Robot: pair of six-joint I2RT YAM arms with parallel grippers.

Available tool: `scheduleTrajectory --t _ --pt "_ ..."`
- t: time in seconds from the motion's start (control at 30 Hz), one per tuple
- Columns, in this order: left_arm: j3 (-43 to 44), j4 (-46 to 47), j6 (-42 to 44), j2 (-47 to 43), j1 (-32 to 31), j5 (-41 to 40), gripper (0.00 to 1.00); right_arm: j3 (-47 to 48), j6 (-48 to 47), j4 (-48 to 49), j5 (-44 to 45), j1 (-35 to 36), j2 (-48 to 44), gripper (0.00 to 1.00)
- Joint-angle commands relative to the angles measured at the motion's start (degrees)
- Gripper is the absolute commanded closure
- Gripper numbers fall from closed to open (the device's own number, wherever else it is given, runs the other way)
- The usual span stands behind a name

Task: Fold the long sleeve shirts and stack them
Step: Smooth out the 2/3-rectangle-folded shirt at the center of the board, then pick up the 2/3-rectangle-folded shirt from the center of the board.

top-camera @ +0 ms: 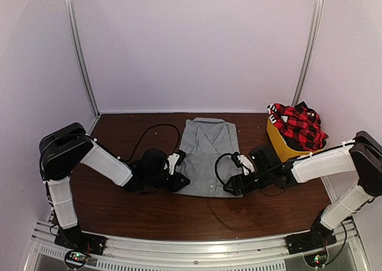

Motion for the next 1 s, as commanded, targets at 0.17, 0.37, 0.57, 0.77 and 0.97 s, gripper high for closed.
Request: scheduleTrajectory --t 0.17,0.37,0.57,0.77,0.97 --pt "-5.79 -0.06 2.02 -6.76 0.06 -0.9 0.83 2.27 -3.64 -13.53 7.66 -0.26 -10.14 0.21" --pt "-9.13 -2.95 5.02 -16.09 0.06 -1.8 0.71 -0.8 -4.69 -14.53 10.76 4.89 -13.08 0.21" --pt "-10.88 -8.29 6.15 -24.91 0.06 -4.81 0.66 0.57 -5.66 -15.64 18.81 10.53 -11.81 0.24" --pt "-10.24 -12.45 7.03 -27.59 0.06 -5.97 0.66 3.36 -7.71 -16.59 23.86 14.09 -7.37 0.25" --pt "-9.22 -15.38 7.36 -28.32 0.06 -7.37 0.64 5.9 -9.39 -17.61 26.66 16.77 -0.55 0.28"
